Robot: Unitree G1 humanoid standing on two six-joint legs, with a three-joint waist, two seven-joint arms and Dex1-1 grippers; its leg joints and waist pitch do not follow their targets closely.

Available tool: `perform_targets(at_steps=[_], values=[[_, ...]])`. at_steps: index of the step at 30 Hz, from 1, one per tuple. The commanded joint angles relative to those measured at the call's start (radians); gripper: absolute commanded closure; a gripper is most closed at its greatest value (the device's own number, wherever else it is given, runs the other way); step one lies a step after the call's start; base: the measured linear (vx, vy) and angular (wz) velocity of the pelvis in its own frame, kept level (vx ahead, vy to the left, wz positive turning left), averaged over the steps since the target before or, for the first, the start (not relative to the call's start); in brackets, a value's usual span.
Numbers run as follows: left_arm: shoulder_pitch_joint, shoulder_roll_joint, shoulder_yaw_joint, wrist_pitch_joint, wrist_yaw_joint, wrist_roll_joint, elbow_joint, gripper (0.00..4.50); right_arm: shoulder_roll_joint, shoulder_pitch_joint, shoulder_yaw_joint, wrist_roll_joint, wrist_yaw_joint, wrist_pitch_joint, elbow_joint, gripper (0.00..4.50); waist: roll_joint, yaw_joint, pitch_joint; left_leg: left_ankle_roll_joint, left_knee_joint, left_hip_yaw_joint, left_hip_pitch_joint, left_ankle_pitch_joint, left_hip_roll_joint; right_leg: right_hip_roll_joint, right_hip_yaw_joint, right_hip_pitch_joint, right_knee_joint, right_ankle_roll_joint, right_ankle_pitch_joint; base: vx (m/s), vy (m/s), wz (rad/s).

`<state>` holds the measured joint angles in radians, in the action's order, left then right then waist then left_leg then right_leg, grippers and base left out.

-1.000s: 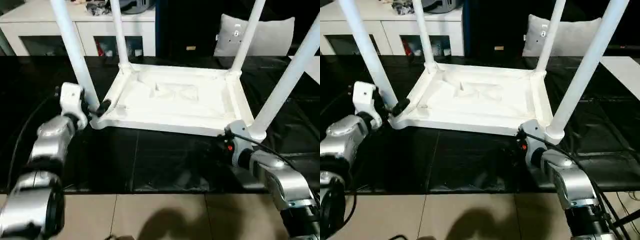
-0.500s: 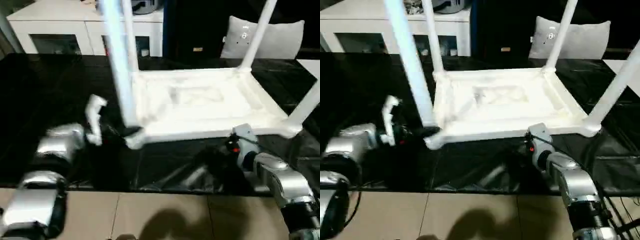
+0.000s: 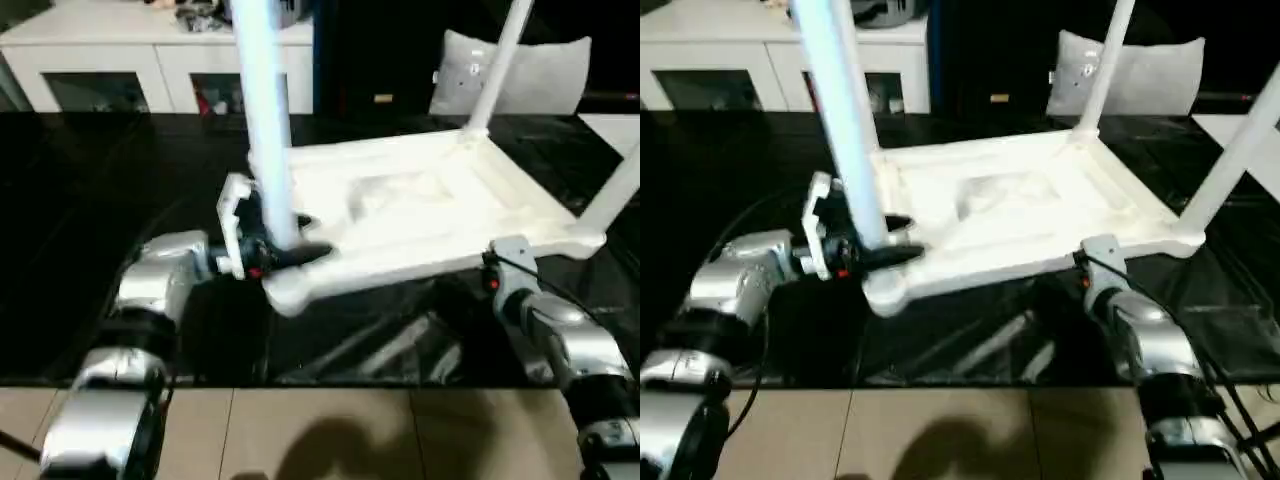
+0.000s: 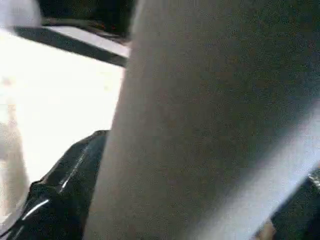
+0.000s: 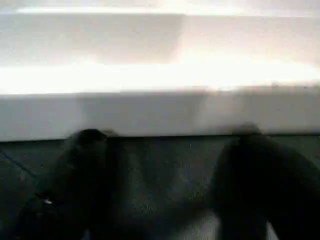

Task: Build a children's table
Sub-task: Rotate table base

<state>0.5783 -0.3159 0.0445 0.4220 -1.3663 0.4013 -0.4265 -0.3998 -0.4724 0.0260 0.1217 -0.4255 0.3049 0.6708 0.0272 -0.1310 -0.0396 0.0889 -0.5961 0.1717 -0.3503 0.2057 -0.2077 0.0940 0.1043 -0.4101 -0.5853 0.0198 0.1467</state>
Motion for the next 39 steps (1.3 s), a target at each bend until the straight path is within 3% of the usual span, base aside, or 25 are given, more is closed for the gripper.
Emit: perform_targets(at_steps=[1, 2, 3, 4, 5, 8, 11, 16, 20, 22, 27, 39], values=[[-0.039, 0.003, 0.073, 0.054, -0.041, 0.041, 0.125, 0.01, 0.024, -0.027, -0.029, -0.014, -0.024, -0.033, 0.028, 0.00, -0.008, -0.004, 0.065, -0.031, 0.073, 0.003, -0.012, 0.128, -0.020, 0.061, -0.042, 0.068, 0.047, 0.211, 0.240, 0.000, 0.000, 0.00], [-0.068, 0.004, 0.092, 0.062, -0.032, 0.051, 0.182, 0.01, 0.036, -0.038, -0.042, -0.021, -0.038, -0.052, 0.044, 0.00, -0.010, 0.011, 0.060, -0.036, 0.072, 0.006, -0.010, 0.142, -0.018, 0.055, -0.044, 0.064, 0.052, 0.214, 0.254, 0.000, 0.000, 0.00], [-0.095, 0.011, 0.105, 0.051, -0.007, 0.041, 0.233, 0.01, 0.052, -0.054, -0.058, -0.028, -0.047, -0.071, 0.065, 0.00, -0.011, 0.019, 0.061, -0.037, 0.073, 0.004, -0.014, 0.147, -0.019, 0.056, -0.044, 0.068, 0.052, 0.213, 0.267, 0.000, 0.000, 0.00], [-0.098, 0.016, 0.105, 0.050, 0.001, 0.039, 0.238, 0.01, 0.056, -0.058, -0.063, -0.031, -0.049, -0.074, 0.069, 0.00, -0.010, 0.024, 0.058, -0.038, 0.072, 0.006, -0.010, 0.156, -0.016, 0.052, -0.044, 0.063, 0.057, 0.206, 0.288, 0.000, 0.000, 0.00], [-0.106, 0.029, 0.104, 0.044, 0.021, 0.034, 0.253, 0.01, 0.068, -0.067, -0.078, -0.039, -0.054, -0.084, 0.078, 0.00, -0.018, 0.027, 0.057, -0.038, 0.072, 0.008, -0.011, 0.165, -0.015, 0.052, -0.044, 0.062, 0.059, 0.201, 0.306, 0.000, 0.000, 0.00], [-0.131, 0.078, 0.105, 0.081, 0.081, 0.041, 0.322, 0.01, 0.114, -0.104, -0.123, -0.066, -0.074, -0.115, 0.117, 0.00, -0.019, 0.040, 0.054, -0.030, 0.074, 0.003, -0.013, 0.191, -0.012, 0.053, -0.044, 0.062, 0.067, 0.158, 0.412, 0.000, 0.000, 0.00], [-0.150, 0.105, 0.118, 0.099, 0.126, 0.048, 0.370, 0.01, 0.144, -0.128, -0.135, -0.082, -0.083, -0.138, 0.147, 0.00, -0.020, 0.048, 0.050, -0.031, 0.074, 0.003, -0.008, 0.214, -0.011, 0.052, -0.044, 0.055, 0.076, 0.147, 0.460, 0.000, 0.000, 0.00], [-0.154, 0.152, 0.134, 0.086, 0.195, 0.041, 0.381, 0.01, 0.180, -0.148, -0.146, -0.091, -0.102, -0.154, 0.175, 0.00, -0.020, 0.059, 0.051, -0.036, 0.076, 0.000, -0.010, 0.214, -0.012, 0.046, -0.044, 0.056, 0.071, 0.150, 0.421, 0.000, 0.000, 0.00], [-0.150, 0.198, 0.142, 0.098, 0.240, 0.057, 0.402, 0.01, 0.212, -0.157, -0.163, -0.102, -0.121, -0.177, 0.204, 0.00, -0.023, 0.069, 0.054, -0.048, 0.073, 0.001, -0.014, 0.187, -0.012, 0.046, -0.046, 0.060, 0.063, 0.182, 0.349, 0.000, 0.000, 0.00], [-0.141, 0.233, 0.153, 0.082, 0.273, 0.033, 0.391, 0.01, 0.228, -0.164, -0.166, -0.104, -0.115, -0.189, 0.224, 0.00, -0.018, 0.072, 0.053, -0.052, 0.072, 0.002, -0.013, 0.191, -0.011, 0.046, -0.047, 0.059, 0.065, 0.189, 0.345, 0.000, 0.000, 0.00], [-0.143, 0.257, 0.166, 0.075, 0.293, 0.034, 0.408, 0.01, 0.251, -0.168, -0.157, -0.103, -0.136, -0.211, 0.238, 0.00, -0.018, 0.083, 0.052, -0.055, 0.073, 0.001, -0.014, 0.215, -0.011, 0.046, -0.045, 0.059, 0.070, 0.183, 0.376, 0.000, 0.000, 0.00], [-0.113, 0.324, 0.119, -0.068, 0.460, -0.041, 0.321, 0.01, 0.270, -0.205, -0.133, -0.109, -0.126, -0.272, 0.317, 0.00, -0.024, 0.082, 0.052, -0.065, 0.072, 0.001, -0.012, 0.217, -0.013, 0.045, -0.045, 0.056, 0.070, 0.179, 0.380, 0.000, 0.000, 0.00]])
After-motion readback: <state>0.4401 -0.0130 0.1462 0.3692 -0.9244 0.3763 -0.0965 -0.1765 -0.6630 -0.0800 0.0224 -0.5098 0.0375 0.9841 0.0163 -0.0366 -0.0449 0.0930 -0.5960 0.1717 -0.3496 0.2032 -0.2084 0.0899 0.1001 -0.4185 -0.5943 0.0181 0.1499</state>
